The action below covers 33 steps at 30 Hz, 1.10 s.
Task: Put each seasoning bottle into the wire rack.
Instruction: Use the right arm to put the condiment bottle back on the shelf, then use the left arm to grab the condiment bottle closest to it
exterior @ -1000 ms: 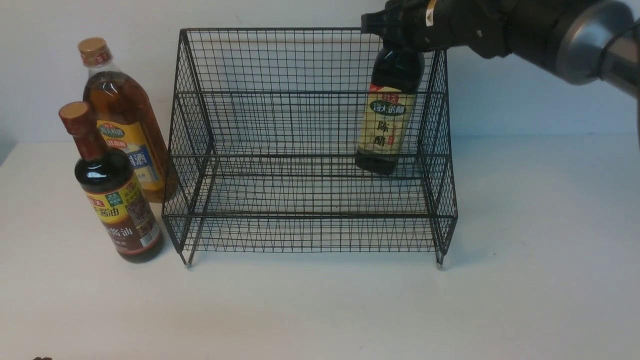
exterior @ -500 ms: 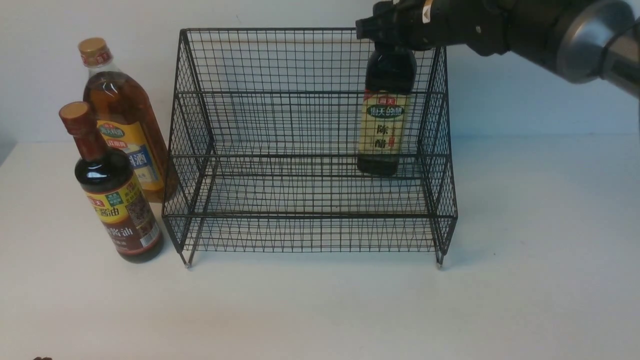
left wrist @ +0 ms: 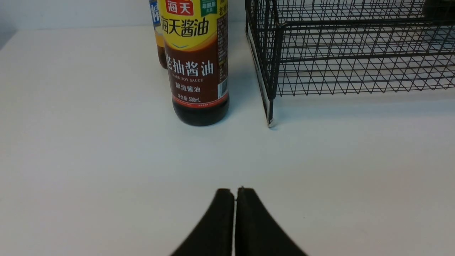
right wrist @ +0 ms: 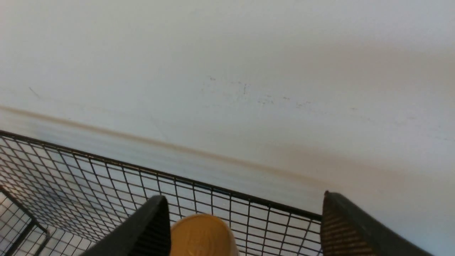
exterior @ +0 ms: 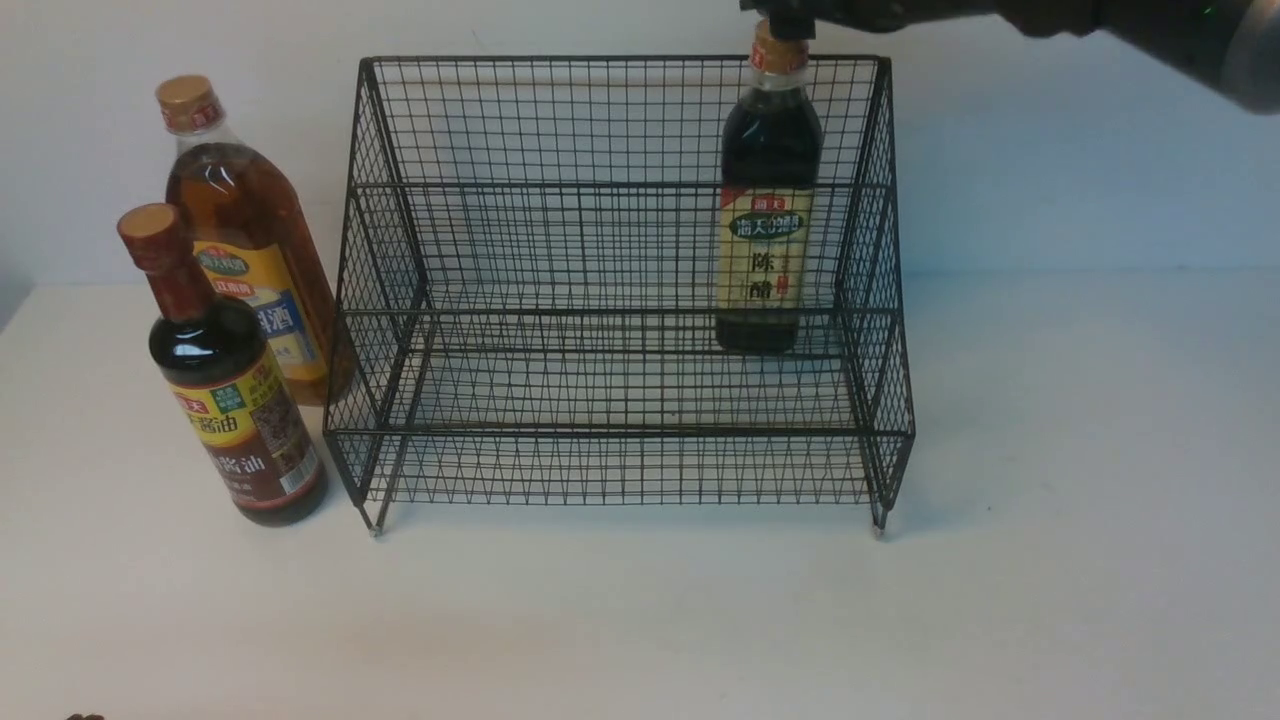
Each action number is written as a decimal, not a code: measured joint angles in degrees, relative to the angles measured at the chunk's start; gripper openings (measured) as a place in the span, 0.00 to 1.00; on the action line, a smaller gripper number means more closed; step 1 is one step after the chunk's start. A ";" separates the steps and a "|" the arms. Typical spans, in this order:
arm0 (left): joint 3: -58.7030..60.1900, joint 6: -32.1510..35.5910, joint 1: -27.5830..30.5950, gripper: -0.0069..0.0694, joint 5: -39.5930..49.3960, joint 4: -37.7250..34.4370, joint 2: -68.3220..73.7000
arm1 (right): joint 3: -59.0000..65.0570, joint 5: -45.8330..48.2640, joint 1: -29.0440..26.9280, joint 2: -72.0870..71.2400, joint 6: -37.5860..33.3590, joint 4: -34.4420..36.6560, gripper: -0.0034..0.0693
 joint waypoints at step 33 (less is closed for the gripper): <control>0.00 0.00 0.00 0.08 0.00 0.00 0.00 | 14.35 27.16 0.00 -65.11 -10.21 10.39 0.03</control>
